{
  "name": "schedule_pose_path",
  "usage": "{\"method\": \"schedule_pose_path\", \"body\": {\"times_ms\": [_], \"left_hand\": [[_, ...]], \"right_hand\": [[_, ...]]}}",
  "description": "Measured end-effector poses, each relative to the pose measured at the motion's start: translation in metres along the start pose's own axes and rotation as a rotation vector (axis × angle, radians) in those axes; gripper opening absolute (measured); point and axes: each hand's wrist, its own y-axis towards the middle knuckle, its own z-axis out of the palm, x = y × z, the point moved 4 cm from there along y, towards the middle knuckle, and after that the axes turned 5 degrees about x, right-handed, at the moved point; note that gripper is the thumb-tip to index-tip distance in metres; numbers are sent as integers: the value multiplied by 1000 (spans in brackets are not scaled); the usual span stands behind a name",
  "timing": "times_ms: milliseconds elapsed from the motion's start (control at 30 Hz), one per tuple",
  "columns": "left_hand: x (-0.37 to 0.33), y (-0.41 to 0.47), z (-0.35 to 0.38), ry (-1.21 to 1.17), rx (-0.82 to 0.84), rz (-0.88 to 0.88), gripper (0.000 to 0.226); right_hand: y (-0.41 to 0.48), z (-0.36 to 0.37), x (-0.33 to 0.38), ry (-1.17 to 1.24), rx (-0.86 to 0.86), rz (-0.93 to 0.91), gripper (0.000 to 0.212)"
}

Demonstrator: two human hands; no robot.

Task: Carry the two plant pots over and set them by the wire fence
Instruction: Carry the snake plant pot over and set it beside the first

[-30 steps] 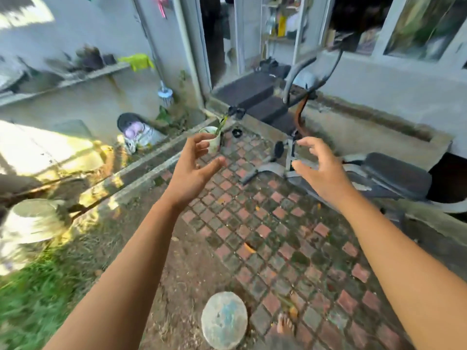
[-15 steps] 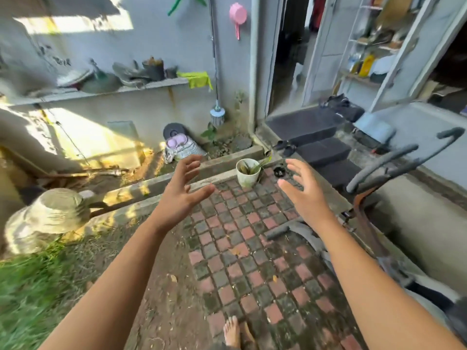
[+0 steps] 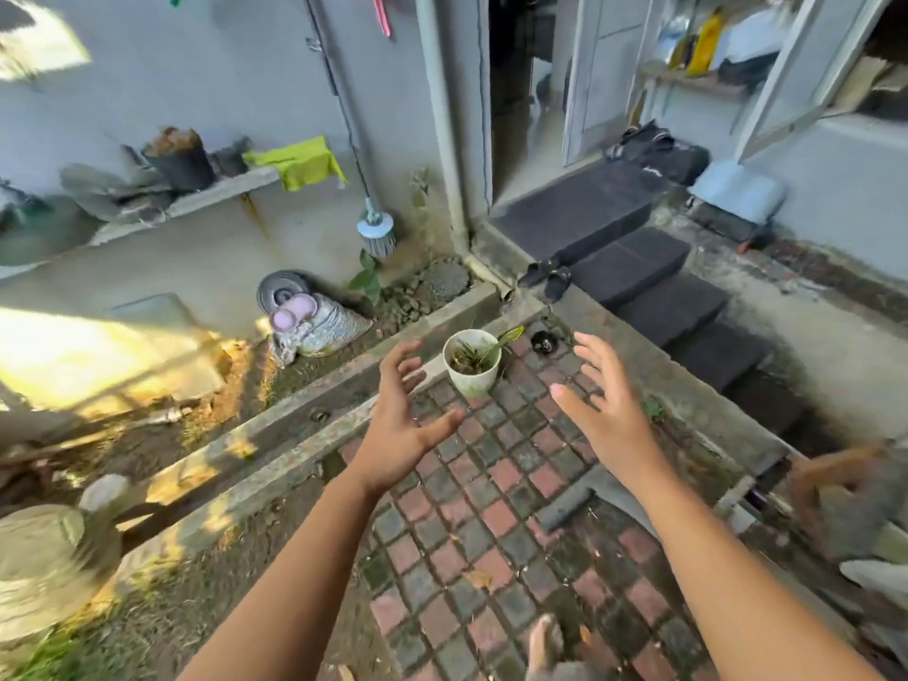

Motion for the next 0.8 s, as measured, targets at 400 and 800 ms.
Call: {"method": "schedule_pose_path", "body": {"times_ms": [400, 800], "left_hand": [[306, 285, 43, 63, 31, -124, 91], [730, 465, 127, 102, 18, -30, 115]], "right_hand": [[283, 69, -284, 75, -15, 216, 67], [443, 215, -684, 166, -89, 255, 65]]}}
